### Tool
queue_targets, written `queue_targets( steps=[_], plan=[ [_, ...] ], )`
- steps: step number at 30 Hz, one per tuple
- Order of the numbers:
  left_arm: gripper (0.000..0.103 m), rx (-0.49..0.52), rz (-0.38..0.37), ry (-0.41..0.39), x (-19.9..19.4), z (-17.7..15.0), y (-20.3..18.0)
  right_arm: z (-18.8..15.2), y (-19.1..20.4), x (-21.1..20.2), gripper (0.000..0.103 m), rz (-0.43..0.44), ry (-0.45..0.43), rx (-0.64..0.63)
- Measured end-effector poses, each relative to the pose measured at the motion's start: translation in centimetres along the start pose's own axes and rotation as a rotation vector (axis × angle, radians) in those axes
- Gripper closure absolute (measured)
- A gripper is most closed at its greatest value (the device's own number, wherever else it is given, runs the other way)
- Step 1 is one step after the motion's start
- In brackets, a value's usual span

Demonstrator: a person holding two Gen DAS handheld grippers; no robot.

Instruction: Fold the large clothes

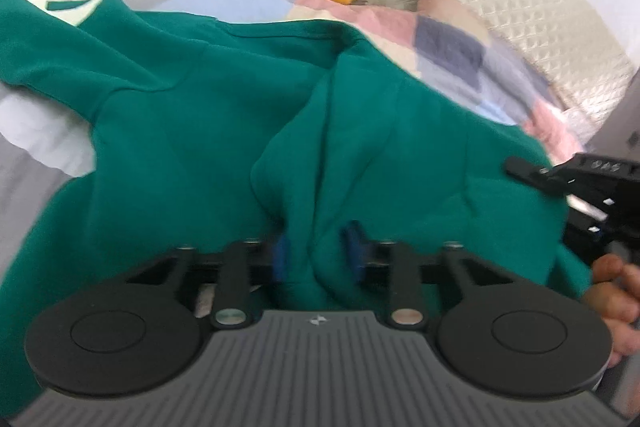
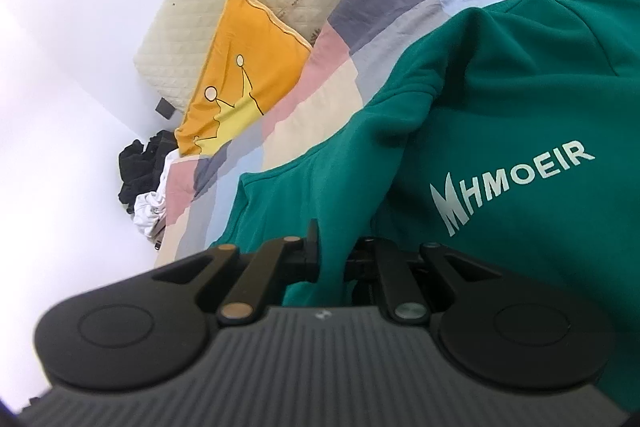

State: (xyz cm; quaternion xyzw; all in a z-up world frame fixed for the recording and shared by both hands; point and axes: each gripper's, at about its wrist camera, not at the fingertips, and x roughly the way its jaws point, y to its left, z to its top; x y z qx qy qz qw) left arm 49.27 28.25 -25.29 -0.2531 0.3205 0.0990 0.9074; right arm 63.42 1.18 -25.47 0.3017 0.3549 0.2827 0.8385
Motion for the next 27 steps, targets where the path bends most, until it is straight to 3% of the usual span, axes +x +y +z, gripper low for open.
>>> queue_targets(
  steps=[2, 7, 10, 14, 19, 26, 27],
  plan=[
    [0.084, -0.055, -0.064, 0.014, -0.5, 0.2, 0.1, 0.4, 0.4, -0.4, 0.094, -0.007, -0.002, -0.020],
    [0.085, -0.252, -0.325, 0.074, -1.9, 0.4, 0.4, 2.8, 0.8, -2.5, 0.094, 0.002, -0.042, -0.005],
    [0.085, -0.262, -0.371, 0.096, -2.4, 0.1, -0.4, 3.9, 0.9, -3.5, 0.094, -0.019, -0.043, -0.018],
    [0.085, -0.254, -0.302, 0.148, -1.7, -0.9, -0.8, 3.5, 0.1, -3.0, 0.094, -0.108, -0.002, -0.066],
    [0.084, -0.164, -0.164, 0.167, -0.7, -1.7, -1.2, 0.5, -2.1, -1.0, 0.094, -0.198, 0.057, -0.122],
    [0.081, -0.113, -0.148, 0.161, -0.4, -1.3, -1.5, -1.4, -3.0, -0.1, 0.092, -0.205, 0.048, -0.140],
    [0.075, -0.103, -0.138, 0.161, -0.4, -1.2, -1.5, -1.4, -2.9, -0.2, 0.092, -0.205, 0.046, -0.137]
  ],
)
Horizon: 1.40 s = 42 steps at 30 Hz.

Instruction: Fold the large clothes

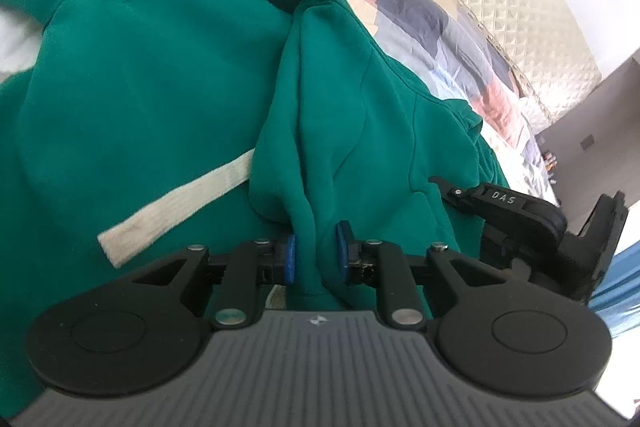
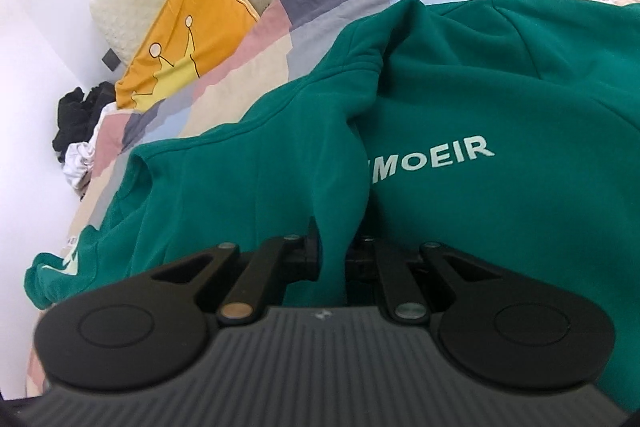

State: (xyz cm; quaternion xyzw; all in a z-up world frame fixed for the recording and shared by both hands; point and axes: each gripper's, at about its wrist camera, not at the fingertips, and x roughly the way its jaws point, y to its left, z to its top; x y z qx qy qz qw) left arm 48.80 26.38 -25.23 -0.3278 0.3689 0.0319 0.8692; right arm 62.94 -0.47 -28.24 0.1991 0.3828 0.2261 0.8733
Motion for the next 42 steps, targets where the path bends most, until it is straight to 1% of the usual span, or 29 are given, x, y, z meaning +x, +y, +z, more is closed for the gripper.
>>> queue_targets(
  steps=[1, 2, 3, 4, 5, 6, 7, 8, 9, 13, 19, 23, 27, 31, 35, 42],
  plan=[
    [0.071, 0.009, 0.013, 0.002, 0.0, 0.0, -0.1, 0.0, 0.1, -0.1, 0.090, 0.001, 0.001, 0.003],
    [0.057, 0.021, 0.026, 0.002, 0.0, 0.1, -0.3, 0.1, 0.2, -0.2, 0.088, -0.005, 0.009, 0.002],
    [0.044, 0.027, 0.033, 0.000, 0.0, 0.1, -0.4, 0.1, 0.4, -0.4, 0.083, -0.012, 0.023, -0.002],
    [0.040, 0.030, 0.036, 0.002, -0.1, 0.2, -0.4, 0.2, 0.5, -0.5, 0.077, -0.012, 0.036, -0.008],
    [0.039, 0.029, 0.040, 0.005, -0.1, 0.2, -0.4, 0.2, 0.7, -0.8, 0.073, -0.006, 0.042, -0.015],
    [0.039, 0.029, 0.042, 0.005, -0.3, 0.2, -0.3, 0.1, 0.9, -1.3, 0.062, -0.003, 0.041, -0.024],
    [0.039, 0.033, 0.043, 0.001, -0.6, 0.0, -0.3, 0.0, 1.1, -1.8, 0.048, -0.004, 0.035, -0.034],
    [0.039, 0.039, 0.050, -0.006, -0.8, -0.2, -0.3, -0.1, 1.3, -2.3, 0.043, -0.006, 0.026, -0.043],
    [0.039, 0.052, 0.056, -0.014, -1.0, -0.3, -0.5, -0.2, 1.6, -3.0, 0.041, -0.010, 0.015, -0.056],
    [0.039, 0.119, 0.079, -0.056, -2.7, -0.7, -1.6, -0.9, 3.0, -6.2, 0.041, -0.013, -0.021, -0.116],
    [0.039, 0.248, 0.092, -0.153, -6.5, -2.2, -4.4, -2.5, 4.8, -11.5, 0.041, -0.039, -0.086, -0.208],
    [0.039, 0.312, 0.050, -0.181, -9.4, -4.1, -6.0, -4.1, 5.3, -15.3, 0.041, -0.054, -0.130, -0.254],
    [0.039, 0.385, 0.011, -0.212, -12.0, -6.5, -7.2, -5.7, 5.2, -19.0, 0.041, -0.066, -0.186, -0.272],
    [0.039, 0.422, -0.032, -0.224, -14.1, -8.7, -8.5, -7.1, 4.9, -21.5, 0.041, -0.079, -0.211, -0.265],
    [0.038, 0.444, -0.058, -0.239, -16.3, -10.7, -9.5, -8.8, 4.8, -23.9, 0.041, -0.092, -0.245, -0.304],
    [0.039, 0.454, -0.071, -0.291, -20.1, -12.7, -11.1, -11.9, 4.4, -28.5, 0.041, -0.124, -0.290, -0.341]
  ],
)
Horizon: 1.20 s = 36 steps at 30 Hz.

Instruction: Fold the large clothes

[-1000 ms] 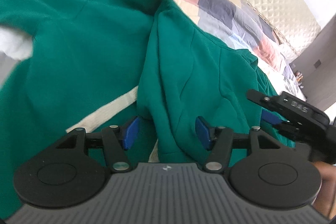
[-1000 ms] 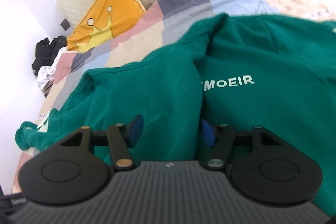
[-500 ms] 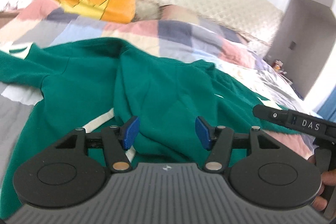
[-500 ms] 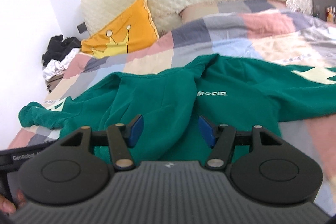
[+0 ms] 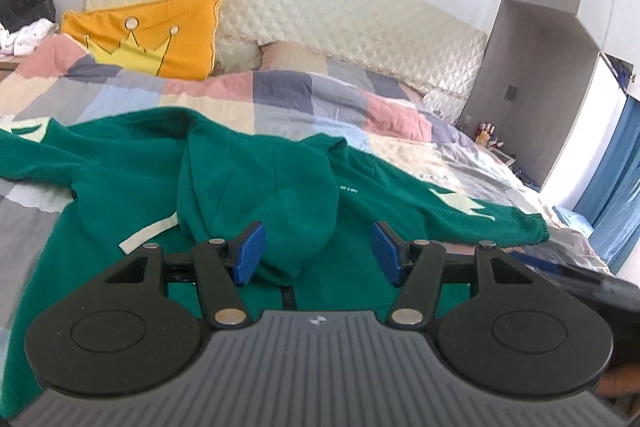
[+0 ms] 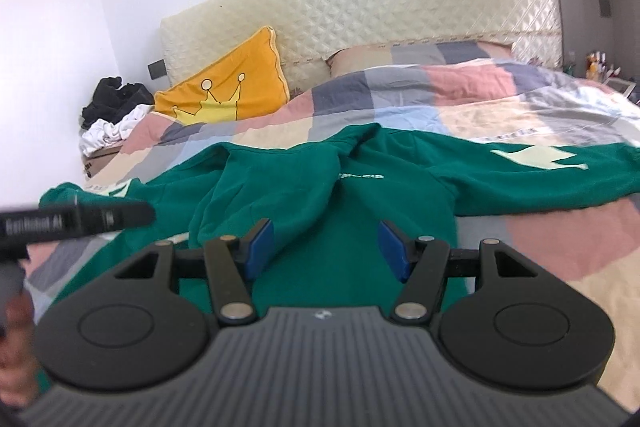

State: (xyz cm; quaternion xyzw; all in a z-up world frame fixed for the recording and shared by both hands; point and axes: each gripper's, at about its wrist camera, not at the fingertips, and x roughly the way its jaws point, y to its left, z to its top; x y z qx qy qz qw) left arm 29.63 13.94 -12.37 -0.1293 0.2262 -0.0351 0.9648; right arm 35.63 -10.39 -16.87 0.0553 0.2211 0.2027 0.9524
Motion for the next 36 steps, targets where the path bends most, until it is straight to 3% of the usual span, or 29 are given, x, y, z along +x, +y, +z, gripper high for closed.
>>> queue_targets(
  steps=[9, 14, 20, 36],
  plan=[
    [0.038, 0.051, -0.020, 0.007, -3.8, -2.6, -3.0, -1.4, -0.1, -5.7, 0.041, -0.020, -0.060, 0.000],
    [0.038, 0.066, -0.046, 0.013, -5.2, -4.2, -5.1, -2.1, -0.3, -6.9, 0.042, -0.075, -0.059, -0.014],
    [0.038, 0.102, -0.022, 0.047, -4.8, -6.2, -6.2, -2.4, -1.2, -8.2, 0.042, -0.147, -0.087, 0.013],
    [0.039, 0.031, 0.022, 0.104, -1.9, -7.4, -5.4, -0.3, -11.2, -6.3, 0.042, -0.368, -0.072, 0.346]
  ],
)
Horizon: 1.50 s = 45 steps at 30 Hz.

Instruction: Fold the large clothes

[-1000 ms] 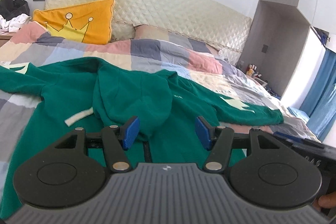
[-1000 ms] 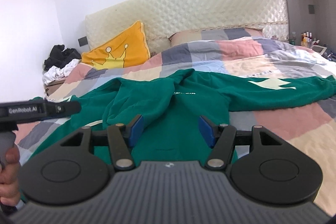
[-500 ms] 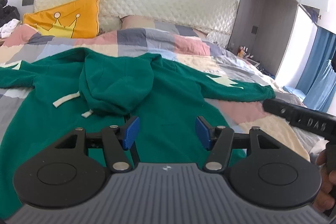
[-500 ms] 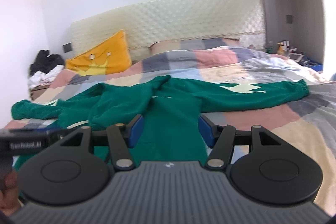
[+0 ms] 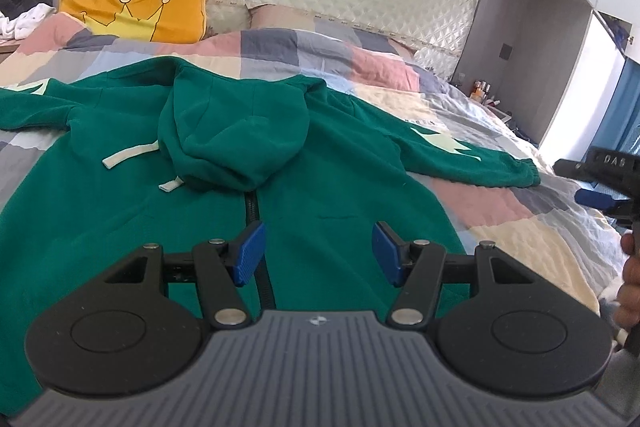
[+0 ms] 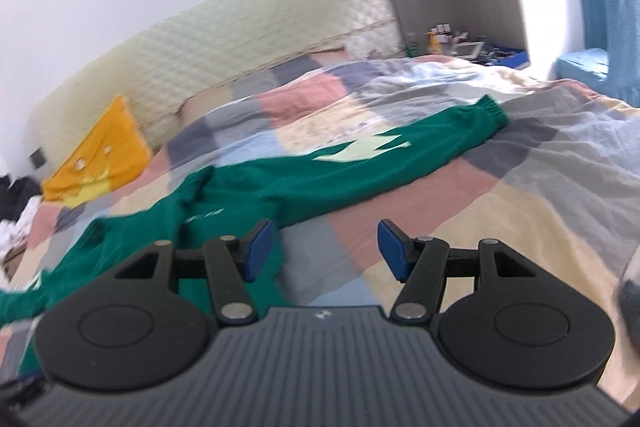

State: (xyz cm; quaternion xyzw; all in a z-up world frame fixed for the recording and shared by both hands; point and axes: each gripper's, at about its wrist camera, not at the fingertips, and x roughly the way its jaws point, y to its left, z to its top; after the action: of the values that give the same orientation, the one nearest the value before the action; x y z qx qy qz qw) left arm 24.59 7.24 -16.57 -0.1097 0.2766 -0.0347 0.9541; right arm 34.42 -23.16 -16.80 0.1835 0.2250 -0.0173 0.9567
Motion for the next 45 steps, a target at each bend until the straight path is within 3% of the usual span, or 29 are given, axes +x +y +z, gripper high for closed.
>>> queue_targets(
  steps=[4, 8, 24, 28, 31, 32, 33, 39, 45],
  plan=[
    [0.038, 0.000, 0.001, 0.009, 0.9, -0.2, -0.1, 1.4, -2.3, 0.9, 0.041, -0.011, 0.017, 0.086],
    [0.039, -0.002, 0.064, -0.010, 1.5, -0.3, -0.1, 2.8, -3.5, 2.5, 0.041, -0.018, 0.035, 0.097],
    [0.039, -0.038, 0.070, 0.006, 4.6, -0.1, 0.8, 6.5, -10.7, 11.4, 0.041, 0.024, 0.158, 0.271],
    [0.039, -0.023, 0.085, 0.026, 5.9, 0.2, 0.8, 6.1, -12.2, 15.2, 0.033, -0.028, 0.165, 0.262],
    [0.038, 0.005, 0.096, 0.000, 6.2, 0.8, 0.4, 5.3, -14.1, 18.5, 0.033, -0.006, 0.203, 0.317],
    [0.039, 0.003, 0.096, 0.000, 6.5, 1.1, 0.4, 5.0, -14.9, 19.6, 0.030, 0.009, 0.213, 0.350],
    [0.038, -0.004, 0.094, 0.003, 6.9, 1.3, 0.5, 4.7, -15.5, 20.6, 0.019, 0.020, 0.216, 0.384],
    [0.039, -0.031, 0.094, 0.070, 10.0, 1.4, 1.6, 4.0, -18.5, 26.4, 0.019, 0.055, 0.194, 0.518],
    [0.039, -0.060, 0.115, 0.119, 12.6, 1.4, 2.9, 5.7, -20.1, 30.6, 0.020, 0.054, 0.074, 0.498]
  ],
)
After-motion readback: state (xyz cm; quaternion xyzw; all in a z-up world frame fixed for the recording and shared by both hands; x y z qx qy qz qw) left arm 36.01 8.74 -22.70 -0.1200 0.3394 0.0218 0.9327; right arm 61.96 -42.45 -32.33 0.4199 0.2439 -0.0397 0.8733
